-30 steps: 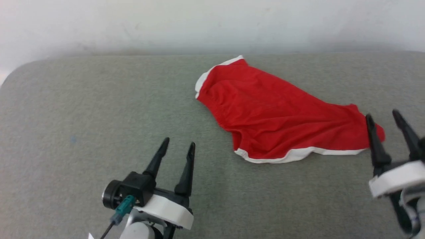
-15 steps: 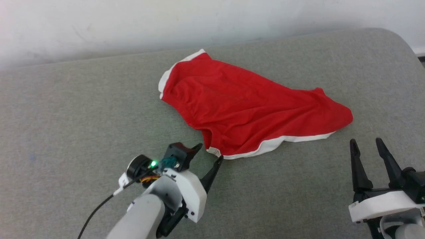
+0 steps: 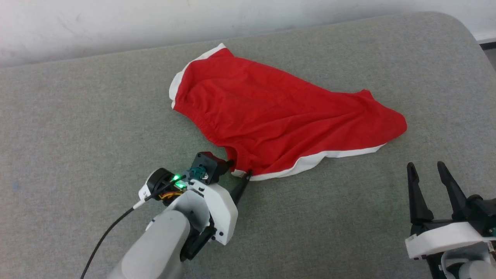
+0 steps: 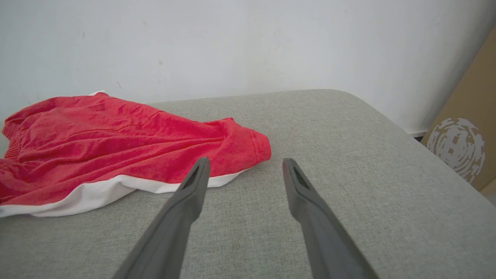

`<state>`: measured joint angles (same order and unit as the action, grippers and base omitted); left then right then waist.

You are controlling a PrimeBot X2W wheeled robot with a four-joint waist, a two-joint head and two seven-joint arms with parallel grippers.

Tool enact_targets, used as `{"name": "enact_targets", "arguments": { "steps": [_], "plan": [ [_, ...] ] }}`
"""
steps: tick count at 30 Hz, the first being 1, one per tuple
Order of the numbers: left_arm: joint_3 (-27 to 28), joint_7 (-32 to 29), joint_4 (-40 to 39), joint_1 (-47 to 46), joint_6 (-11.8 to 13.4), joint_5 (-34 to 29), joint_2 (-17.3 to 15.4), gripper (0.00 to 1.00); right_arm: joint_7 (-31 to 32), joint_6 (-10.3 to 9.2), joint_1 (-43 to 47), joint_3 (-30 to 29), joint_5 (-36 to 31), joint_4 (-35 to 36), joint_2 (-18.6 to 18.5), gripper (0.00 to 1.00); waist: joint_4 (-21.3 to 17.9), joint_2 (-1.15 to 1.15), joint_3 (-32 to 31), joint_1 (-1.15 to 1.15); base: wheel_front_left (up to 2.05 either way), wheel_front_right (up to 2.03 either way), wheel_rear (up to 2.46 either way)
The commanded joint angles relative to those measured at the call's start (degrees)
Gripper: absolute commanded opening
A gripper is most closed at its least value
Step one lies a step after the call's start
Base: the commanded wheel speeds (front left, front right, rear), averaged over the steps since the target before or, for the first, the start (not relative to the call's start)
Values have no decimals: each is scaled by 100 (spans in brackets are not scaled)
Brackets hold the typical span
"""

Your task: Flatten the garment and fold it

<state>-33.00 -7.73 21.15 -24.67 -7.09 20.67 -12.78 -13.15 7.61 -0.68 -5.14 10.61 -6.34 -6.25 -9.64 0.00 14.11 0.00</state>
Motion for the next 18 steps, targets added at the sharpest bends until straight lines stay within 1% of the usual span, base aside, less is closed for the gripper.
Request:
{"name": "enact_targets", "arguments": {
  "steps": [1, 7, 8, 12, 18],
  "plan": [
    [-14, 54, 37, -121, -5, 15, 5, 0, -13, -12, -73, 6, -30, -13, 29, 100, 30, 0, 17, 0, 0, 0, 0],
    [-12, 324, 28, -109, 28, 23, 3, 0, 3, -12, -69, 17, -58, -91, 12, 100, 166, 0, -70, 0, 0, 0, 0],
    [43, 477, -19, -29, 101, 34, -22, 0, 42, -12, -50, 34, -73, -113, -13, 100, 235, 0, -155, 0, 0, 0, 0],
    [180, 719, -190, 246, 291, 78, -125, 0, 161, -12, 18, 94, -97, -92, -90, 100, 403, 0, -344, 0, 0, 0, 0],
    [362, 830, -573, 805, 541, 183, -383, 0, 404, -12, 153, 206, -91, 48, -174, 100, 690, 0, -563, 0, 0, 0, 0]
  ]
}}
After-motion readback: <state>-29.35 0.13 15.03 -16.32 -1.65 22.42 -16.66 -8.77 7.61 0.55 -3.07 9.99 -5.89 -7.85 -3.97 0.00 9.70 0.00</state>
